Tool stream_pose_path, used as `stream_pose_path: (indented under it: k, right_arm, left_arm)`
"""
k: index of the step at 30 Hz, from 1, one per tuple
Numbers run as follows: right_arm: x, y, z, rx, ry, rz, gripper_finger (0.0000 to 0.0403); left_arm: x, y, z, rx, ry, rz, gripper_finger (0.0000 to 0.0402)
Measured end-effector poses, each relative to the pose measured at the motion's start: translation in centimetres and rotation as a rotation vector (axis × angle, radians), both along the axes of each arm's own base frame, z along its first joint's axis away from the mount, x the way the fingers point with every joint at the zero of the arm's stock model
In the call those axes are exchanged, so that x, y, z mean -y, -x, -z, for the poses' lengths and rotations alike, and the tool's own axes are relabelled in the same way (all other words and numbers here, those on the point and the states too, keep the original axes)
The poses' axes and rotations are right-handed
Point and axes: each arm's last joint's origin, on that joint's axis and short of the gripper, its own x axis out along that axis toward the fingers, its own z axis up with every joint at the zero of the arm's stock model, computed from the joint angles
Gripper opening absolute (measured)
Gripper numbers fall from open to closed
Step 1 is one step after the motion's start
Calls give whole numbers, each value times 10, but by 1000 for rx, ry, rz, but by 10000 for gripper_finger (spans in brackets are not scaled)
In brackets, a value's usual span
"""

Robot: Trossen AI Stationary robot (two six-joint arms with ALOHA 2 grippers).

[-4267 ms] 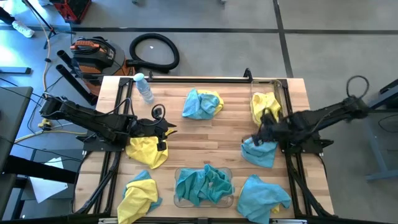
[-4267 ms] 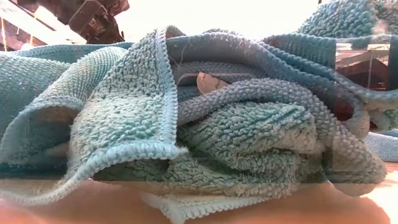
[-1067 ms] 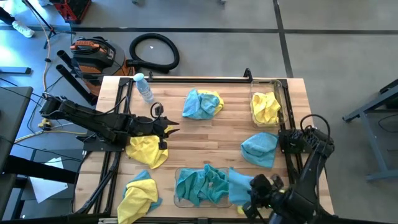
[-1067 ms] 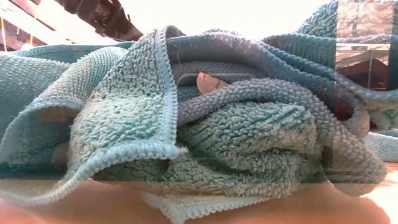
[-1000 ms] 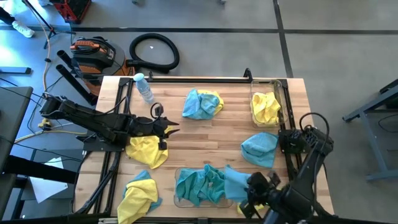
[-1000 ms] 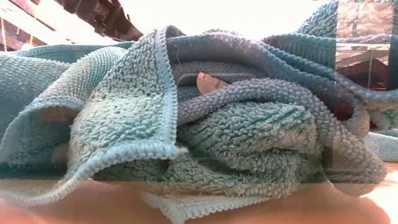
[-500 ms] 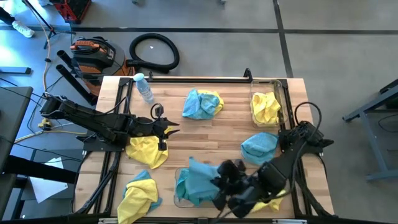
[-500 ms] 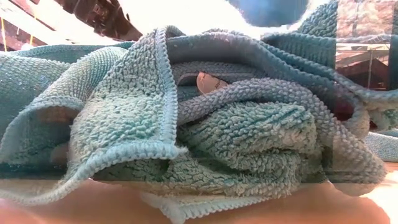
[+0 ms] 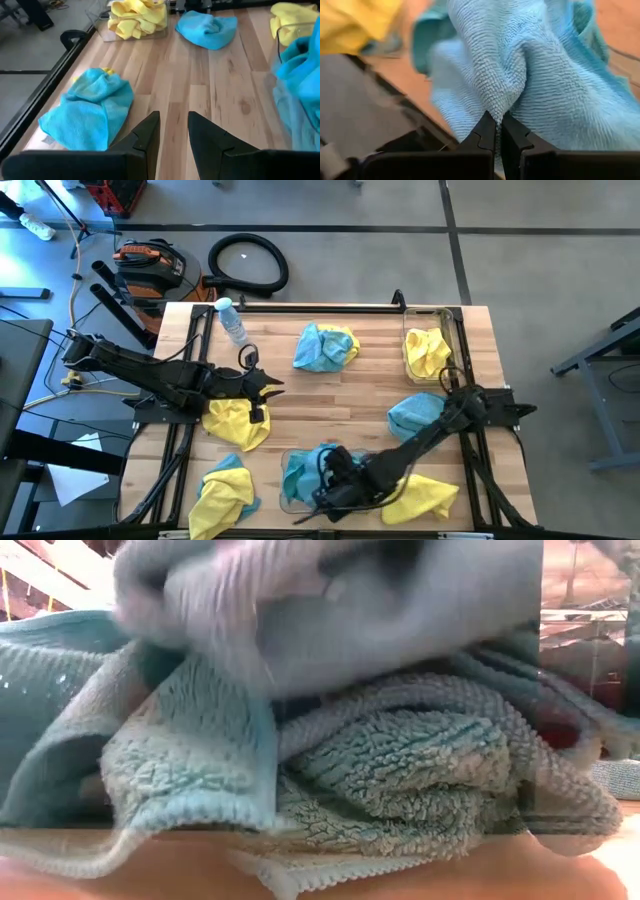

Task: Sort microfiber towel by color & place in baskets
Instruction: Put the blue microfiber towel into the bottom transparent bin

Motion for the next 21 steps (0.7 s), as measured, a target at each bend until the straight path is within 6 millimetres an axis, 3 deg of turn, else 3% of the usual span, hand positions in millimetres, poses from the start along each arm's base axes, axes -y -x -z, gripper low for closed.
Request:
stream_pose_path:
  k: [12, 17, 21]
  right_arm:
    - [12, -36, 77, -183, 2, -44, 0]
    - [14, -42, 82, -181, -27, -44, 2]
    - [14, -42, 80, -175, -40, -41, 31]
  left_arm:
    - [-1, 3, 0, -11, 14, -9, 87]
    - [-1, 4, 1, -20, 12, -10, 87]
    - [-1, 5, 2, -40, 11, -11, 87]
